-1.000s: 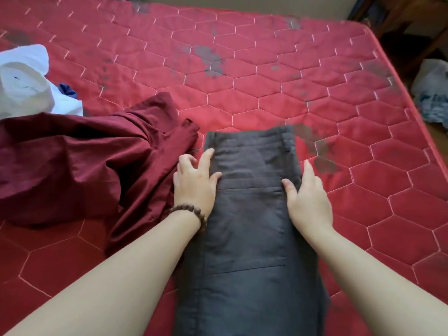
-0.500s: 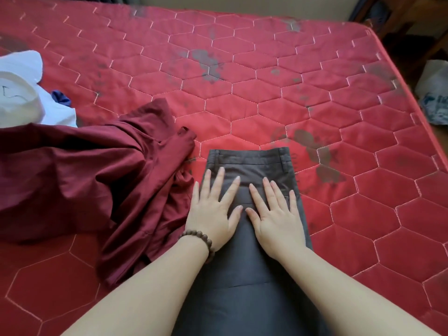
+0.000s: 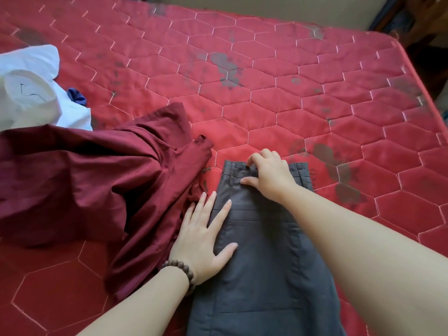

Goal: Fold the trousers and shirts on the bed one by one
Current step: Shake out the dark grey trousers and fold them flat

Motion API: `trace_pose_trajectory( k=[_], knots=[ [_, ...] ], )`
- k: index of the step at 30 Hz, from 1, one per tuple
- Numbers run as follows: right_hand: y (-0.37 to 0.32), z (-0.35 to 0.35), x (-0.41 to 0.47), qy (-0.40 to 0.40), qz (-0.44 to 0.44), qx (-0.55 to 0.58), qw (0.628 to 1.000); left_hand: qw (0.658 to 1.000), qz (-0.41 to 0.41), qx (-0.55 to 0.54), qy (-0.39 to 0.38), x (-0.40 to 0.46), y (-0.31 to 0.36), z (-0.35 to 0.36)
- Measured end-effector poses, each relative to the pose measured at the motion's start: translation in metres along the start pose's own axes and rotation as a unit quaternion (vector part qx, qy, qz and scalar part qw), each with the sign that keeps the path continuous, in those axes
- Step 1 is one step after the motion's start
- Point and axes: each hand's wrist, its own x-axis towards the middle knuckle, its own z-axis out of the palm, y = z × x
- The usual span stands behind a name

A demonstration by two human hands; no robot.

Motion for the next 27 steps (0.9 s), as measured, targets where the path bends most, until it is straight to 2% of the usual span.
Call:
trace_pose_trajectory(
  k=[4,11,15,20,23,25,26,27],
  knots=[
    [0.005,-0.005,0.006,-0.03,0.031,0.015,0.999,1.0,0.001,-0.025,0.002,0.0,0.001,-0.003],
    [0.004,-0.007,0.013,-0.078,0.033,0.046,0.995,0.999,0.0,-0.047,0.016,-0.001,0.002,-0.004],
    [0.0,-0.005,0.015,-0.012,0.022,0.069,0.997,0.998,-0.002,-0.053,0.018,-0.001,0.001,-0.004],
    [-0.004,0.008,0.012,0.021,0.022,-0.015,0.999,0.999,0.0,-0.043,0.015,-0.001,0.0,-0.002],
    [-0.013,0.011,0.0,0.104,0.024,-0.067,0.992,0.999,-0.001,-0.03,0.013,-0.001,0.0,0.0],
    [-0.024,0.016,-0.019,0.202,-0.042,-0.059,0.977,1.0,0.0,-0.022,0.012,0.0,0.0,0.0],
    [-0.03,0.023,-0.032,0.224,-0.104,-0.041,0.968,1.0,-0.002,-0.02,0.012,0.001,0.001,0.0],
    [-0.034,0.032,-0.044,0.206,-0.166,-0.036,0.964,1.0,-0.004,-0.019,0.012,0.001,0.001,-0.001]
  ],
)
